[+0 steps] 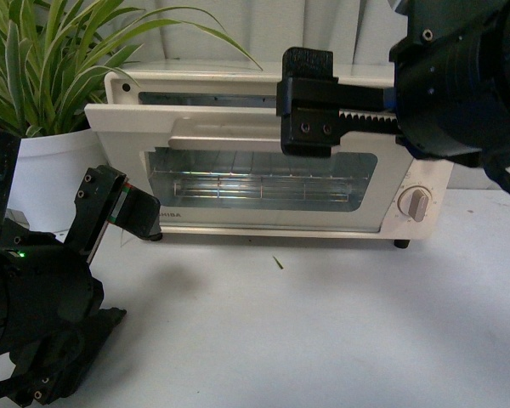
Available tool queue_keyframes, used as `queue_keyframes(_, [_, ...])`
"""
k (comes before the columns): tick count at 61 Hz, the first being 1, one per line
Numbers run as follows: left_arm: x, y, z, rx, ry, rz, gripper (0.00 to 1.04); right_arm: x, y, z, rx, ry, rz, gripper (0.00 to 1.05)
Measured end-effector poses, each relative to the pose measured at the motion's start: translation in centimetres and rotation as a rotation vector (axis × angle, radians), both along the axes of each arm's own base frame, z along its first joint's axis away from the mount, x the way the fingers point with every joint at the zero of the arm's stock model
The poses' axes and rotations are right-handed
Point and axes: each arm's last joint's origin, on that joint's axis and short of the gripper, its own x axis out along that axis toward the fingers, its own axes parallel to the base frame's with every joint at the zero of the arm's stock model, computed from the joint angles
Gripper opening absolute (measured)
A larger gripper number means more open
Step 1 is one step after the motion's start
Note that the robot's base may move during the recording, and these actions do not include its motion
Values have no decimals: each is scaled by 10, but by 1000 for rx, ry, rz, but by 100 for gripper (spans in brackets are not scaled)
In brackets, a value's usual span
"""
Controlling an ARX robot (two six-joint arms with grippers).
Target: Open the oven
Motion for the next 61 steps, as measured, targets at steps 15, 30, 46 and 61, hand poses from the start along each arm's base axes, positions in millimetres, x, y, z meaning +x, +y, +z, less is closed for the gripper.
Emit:
queue_keyframes(15, [0, 1, 0, 1, 0, 2, 98, -26, -10, -17, 11, 46, 70, 95])
queue_keyframes(30, [-3, 7, 0, 17, 9, 10, 98, -57, -34, 2, 95, -21, 93, 95])
queue_keyframes(46, [-7, 13, -1, 65, 10, 9, 98, -69, -60, 4, 150, -59, 20, 95])
queue_keyframes(61, [-11, 15, -1, 80, 6, 5, 98, -64, -74, 2, 160, -60, -29, 95])
